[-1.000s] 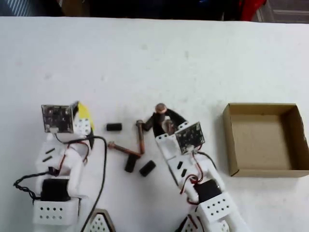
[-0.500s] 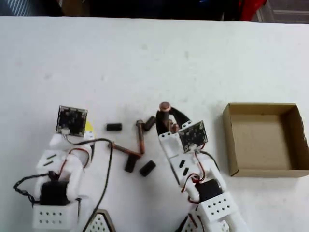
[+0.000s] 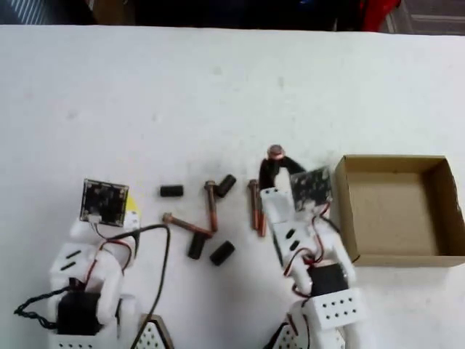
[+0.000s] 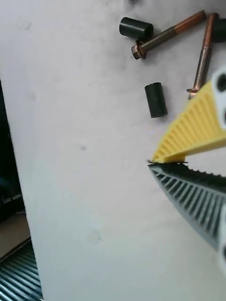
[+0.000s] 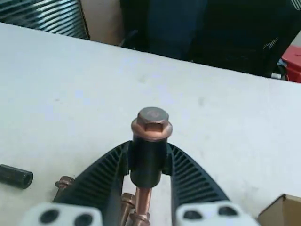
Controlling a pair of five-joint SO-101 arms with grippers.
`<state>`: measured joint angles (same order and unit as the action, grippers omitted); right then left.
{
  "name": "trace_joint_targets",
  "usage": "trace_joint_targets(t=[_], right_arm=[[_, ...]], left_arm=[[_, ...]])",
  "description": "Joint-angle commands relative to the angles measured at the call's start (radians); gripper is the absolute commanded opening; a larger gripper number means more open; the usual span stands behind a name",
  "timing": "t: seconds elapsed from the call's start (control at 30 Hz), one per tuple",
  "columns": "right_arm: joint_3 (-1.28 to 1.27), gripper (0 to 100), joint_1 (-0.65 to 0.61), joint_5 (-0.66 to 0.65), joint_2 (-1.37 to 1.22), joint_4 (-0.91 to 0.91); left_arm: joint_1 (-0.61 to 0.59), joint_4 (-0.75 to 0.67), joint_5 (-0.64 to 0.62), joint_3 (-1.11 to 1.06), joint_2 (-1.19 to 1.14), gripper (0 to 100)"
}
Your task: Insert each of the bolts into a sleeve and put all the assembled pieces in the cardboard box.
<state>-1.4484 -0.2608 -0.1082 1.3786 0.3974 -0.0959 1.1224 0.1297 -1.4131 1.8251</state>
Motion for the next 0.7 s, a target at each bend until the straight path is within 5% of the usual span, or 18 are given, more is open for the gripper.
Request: trace_joint_targets(t=[0.0, 0.23, 0.37, 0.67], right_arm=[[0.235, 1.8, 0.031, 0.002, 0.019, 0.274], [0.468, 1.8, 0.226, -0.025, 0.010, 0.447], [0.517, 1.8, 0.341, -0.158, 0.010, 0.452], [0.597, 1.7, 0.493, -0.161, -0.035, 0.453]], left_arm=[[-0.005, -0.002, 0.009, -0.071, -0.002, 2], [-0.007, 0.021, 0.009, -0.107, -0.002, 2], [-0.007, 0.069, 0.009, -0.110, -0.002, 2], [-0.007, 0.081, 0.009, -0.147, -0.002, 2]])
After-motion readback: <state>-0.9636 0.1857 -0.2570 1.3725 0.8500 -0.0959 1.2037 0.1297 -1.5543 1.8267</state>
